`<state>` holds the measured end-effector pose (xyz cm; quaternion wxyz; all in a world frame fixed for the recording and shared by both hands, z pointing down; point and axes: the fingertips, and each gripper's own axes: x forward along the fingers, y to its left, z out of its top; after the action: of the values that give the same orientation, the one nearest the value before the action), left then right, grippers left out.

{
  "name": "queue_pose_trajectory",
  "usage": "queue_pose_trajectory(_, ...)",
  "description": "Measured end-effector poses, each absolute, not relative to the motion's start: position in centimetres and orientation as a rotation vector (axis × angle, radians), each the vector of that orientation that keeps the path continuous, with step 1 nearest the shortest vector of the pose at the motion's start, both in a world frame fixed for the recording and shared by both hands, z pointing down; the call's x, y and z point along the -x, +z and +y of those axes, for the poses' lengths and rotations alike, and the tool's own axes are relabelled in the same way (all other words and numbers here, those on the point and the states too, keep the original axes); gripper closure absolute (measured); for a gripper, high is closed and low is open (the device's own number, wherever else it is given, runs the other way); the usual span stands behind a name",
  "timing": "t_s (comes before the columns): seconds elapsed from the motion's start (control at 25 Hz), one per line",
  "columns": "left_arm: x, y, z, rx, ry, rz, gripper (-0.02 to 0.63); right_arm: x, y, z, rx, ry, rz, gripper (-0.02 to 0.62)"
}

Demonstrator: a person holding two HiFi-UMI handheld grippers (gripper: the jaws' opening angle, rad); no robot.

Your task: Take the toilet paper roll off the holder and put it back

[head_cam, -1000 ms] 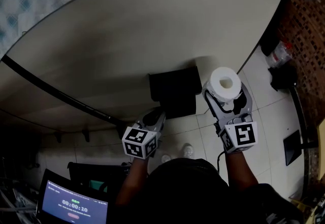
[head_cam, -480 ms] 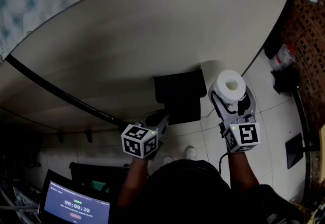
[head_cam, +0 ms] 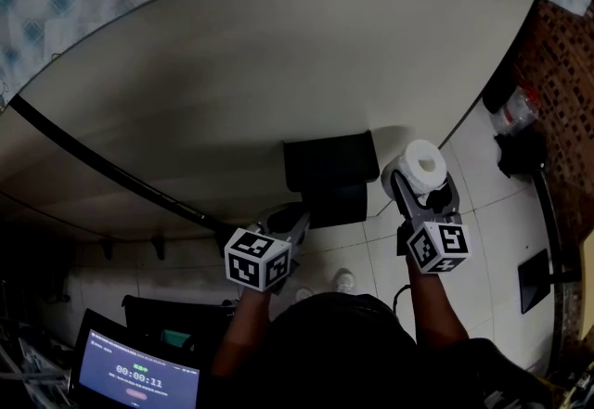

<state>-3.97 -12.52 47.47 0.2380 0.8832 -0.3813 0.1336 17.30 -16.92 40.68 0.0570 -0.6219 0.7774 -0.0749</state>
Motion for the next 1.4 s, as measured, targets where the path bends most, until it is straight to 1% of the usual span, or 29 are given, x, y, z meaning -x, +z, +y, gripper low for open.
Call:
queue_pose_trajectory(0.12, 3.9, 47.4, -12.5, -2.418, 0.360, -1.040, 0.541, -17.4, 42.3, -17.6, 1.822, -0.370, 2.315, 0.170)
queue_pose_trajectory(0.36, 3.9, 47.5, -12.6, -2.408, 0.340, -1.034, 0.543, -17.1, 43.5, -19.2, 1.531, -0.649, 2.148, 0.170)
queue_pose_trajectory(0.6, 3.7, 47.5, -12.6, -2.405, 0.330, -1.028, 0.545, -16.6, 46.1, -20.2, 1.375, -0.890, 1.998, 0.172)
queue_pose_trajectory(1.0, 3.8, 47.5, -12.6, -2.404, 0.323, -1.033, 0.545, -13.9, 47.6, -21.8, 1.044, -1.073, 1.894, 0.176)
queue_pose_trajectory(1.4, 4.0, 47.3, -12.6, -2.402, 0.305, -1.049, 0.544, -12.7, 48.8, -21.6, 1.014, -1.128, 1.986, 0.178)
